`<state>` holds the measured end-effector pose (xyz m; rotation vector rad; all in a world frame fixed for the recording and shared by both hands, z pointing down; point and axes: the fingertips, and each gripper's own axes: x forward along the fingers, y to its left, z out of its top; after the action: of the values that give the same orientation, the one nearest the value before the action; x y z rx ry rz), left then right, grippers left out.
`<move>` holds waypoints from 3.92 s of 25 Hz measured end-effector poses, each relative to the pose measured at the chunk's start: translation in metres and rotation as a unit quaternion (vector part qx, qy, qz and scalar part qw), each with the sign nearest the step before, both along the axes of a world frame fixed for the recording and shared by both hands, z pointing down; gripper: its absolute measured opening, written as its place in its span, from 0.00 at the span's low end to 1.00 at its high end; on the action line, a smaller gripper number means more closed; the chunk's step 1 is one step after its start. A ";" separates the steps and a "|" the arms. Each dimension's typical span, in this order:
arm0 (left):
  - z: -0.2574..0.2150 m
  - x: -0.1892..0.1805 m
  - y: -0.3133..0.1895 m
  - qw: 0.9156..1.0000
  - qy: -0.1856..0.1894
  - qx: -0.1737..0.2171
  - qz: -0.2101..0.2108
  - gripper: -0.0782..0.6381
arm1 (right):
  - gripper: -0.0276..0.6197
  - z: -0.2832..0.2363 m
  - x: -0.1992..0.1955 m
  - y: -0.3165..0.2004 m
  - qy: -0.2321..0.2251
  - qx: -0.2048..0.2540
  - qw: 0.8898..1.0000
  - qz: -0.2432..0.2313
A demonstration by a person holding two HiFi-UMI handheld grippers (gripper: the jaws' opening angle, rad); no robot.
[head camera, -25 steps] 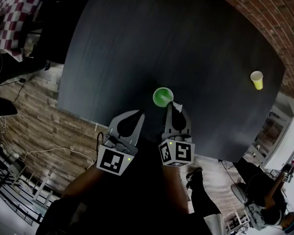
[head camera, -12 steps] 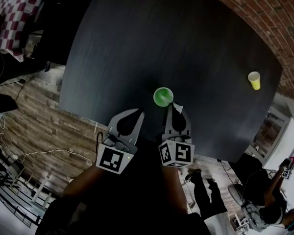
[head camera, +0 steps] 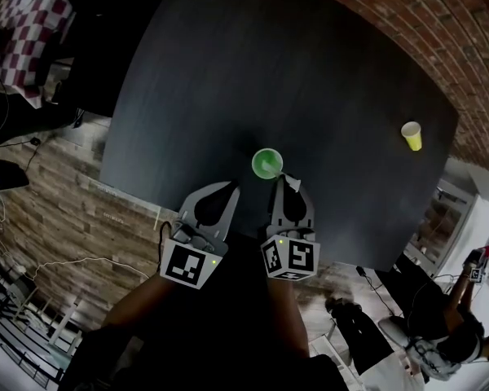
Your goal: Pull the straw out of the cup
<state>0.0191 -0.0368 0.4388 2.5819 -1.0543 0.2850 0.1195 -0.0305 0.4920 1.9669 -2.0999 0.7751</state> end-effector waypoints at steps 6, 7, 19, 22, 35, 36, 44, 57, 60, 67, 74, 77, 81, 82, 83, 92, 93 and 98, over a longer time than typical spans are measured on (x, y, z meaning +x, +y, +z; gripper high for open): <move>-0.015 0.001 0.003 1.000 0.002 0.022 0.012 0.12 | 0.11 -0.015 0.000 0.003 0.009 0.011 1.000 0.002; -0.018 0.000 0.004 1.000 0.006 0.024 0.011 0.12 | 0.11 -0.019 -0.001 0.005 0.011 0.013 1.000 0.003; -0.051 -0.013 0.023 0.998 0.043 0.036 0.007 0.12 | 0.11 -0.065 -0.015 0.028 0.038 0.056 0.998 0.004; -0.058 -0.016 0.030 0.998 0.043 0.043 0.014 0.12 | 0.11 -0.077 -0.018 0.036 0.046 0.067 0.997 0.006; -0.094 -0.042 0.069 0.994 0.052 0.085 0.033 0.12 | 0.11 -0.127 -0.041 0.084 0.068 0.108 0.992 0.019; -0.097 -0.044 0.074 0.994 0.054 0.089 0.033 0.12 | 0.11 -0.130 -0.043 0.089 0.070 0.111 0.991 0.020; -0.115 -0.067 0.117 0.992 0.051 0.106 0.044 0.12 | 0.11 -0.162 -0.062 0.131 0.075 0.141 0.987 0.032; -0.141 -0.100 0.183 0.988 0.064 0.118 0.072 0.12 | 0.11 -0.192 -0.105 0.206 0.085 0.156 0.983 0.043; -0.147 -0.100 0.188 0.988 0.066 0.118 0.074 0.12 | 0.11 -0.199 -0.108 0.213 0.088 0.156 0.983 0.037; -0.158 -0.101 0.182 0.986 0.078 0.138 0.059 0.12 | 0.11 -0.206 -0.114 0.213 0.090 0.161 0.983 0.023; -0.152 -0.104 0.182 0.988 0.069 0.129 0.054 0.12 | 0.11 -0.209 -0.117 0.211 0.085 0.171 0.981 0.013; -0.151 -0.101 0.183 0.988 0.069 0.129 0.052 0.12 | 0.11 -0.208 -0.114 0.213 0.083 0.171 0.982 0.009; -0.150 -0.094 0.183 0.988 0.061 0.128 0.054 0.12 | 0.11 -0.206 -0.112 0.214 0.073 0.170 0.983 0.002; -0.150 -0.093 0.183 0.988 0.059 0.129 0.055 0.12 | 0.11 -0.206 -0.112 0.214 0.072 0.171 0.983 0.002; -0.149 -0.093 0.183 0.988 0.058 0.129 0.055 0.12 | 0.11 -0.206 -0.112 0.215 0.071 0.171 0.983 0.001; -0.147 -0.078 0.187 0.989 0.051 0.127 0.058 0.12 | 0.11 -0.205 -0.098 0.219 0.068 0.171 0.983 0.001; -0.146 -0.076 0.188 0.989 0.051 0.127 0.059 0.12 | 0.11 -0.205 -0.097 0.220 0.068 0.171 0.983 0.001; -0.146 -0.069 0.189 0.989 0.047 0.125 0.059 0.12 | 0.10 -0.206 -0.090 0.219 0.067 0.171 0.983 -0.003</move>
<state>-0.0499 0.1518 0.2925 2.8546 -0.9601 0.0611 0.0297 0.1886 0.2858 2.1041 -2.2745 0.2816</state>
